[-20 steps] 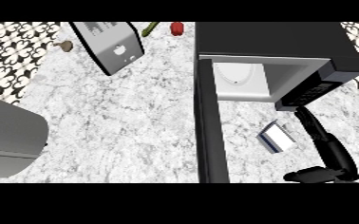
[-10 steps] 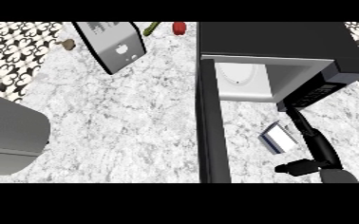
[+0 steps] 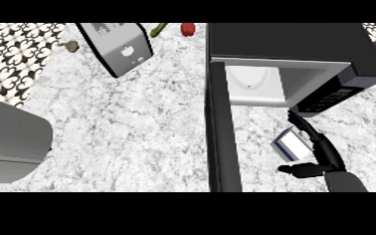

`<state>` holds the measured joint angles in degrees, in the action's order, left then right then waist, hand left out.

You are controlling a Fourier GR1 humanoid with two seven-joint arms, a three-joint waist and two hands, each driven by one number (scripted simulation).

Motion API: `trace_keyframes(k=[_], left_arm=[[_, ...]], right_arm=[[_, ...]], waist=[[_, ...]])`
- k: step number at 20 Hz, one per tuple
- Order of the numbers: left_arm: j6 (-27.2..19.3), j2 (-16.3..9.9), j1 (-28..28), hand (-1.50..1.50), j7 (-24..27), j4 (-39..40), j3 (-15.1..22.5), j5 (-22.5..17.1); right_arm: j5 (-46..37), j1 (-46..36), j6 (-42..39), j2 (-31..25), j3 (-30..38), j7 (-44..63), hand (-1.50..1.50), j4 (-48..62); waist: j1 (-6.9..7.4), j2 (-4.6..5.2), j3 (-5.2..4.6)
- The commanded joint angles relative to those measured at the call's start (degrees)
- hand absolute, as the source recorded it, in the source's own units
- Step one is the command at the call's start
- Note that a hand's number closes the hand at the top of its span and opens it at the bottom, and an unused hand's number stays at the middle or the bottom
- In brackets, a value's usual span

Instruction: Pick up the milk, place it into the microwave and close the microwave

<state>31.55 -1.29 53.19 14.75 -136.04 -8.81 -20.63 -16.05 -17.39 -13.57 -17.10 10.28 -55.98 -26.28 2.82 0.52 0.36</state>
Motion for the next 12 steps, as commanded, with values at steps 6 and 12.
trace_keyframes(k=[6, 12], left_arm=[[3.0, -0.1, 2.2, -1.50, 3.0, -3.0, -0.8, -5.2], [2.6, 0.6, 5.1, -1.50, 1.8, -6.3, 0.7, -5.7]], right_arm=[[-0.5, -4.3, -4.7, 3.1, -2.3, -8.2, 1.50, 5.8], [0.4, -4.3, -6.4, 2.8, -2.7, -11.7, 1.50, 6.2]], waist=[[0.65, 0.09, 0.04], [0.42, 0.15, 0.13]])
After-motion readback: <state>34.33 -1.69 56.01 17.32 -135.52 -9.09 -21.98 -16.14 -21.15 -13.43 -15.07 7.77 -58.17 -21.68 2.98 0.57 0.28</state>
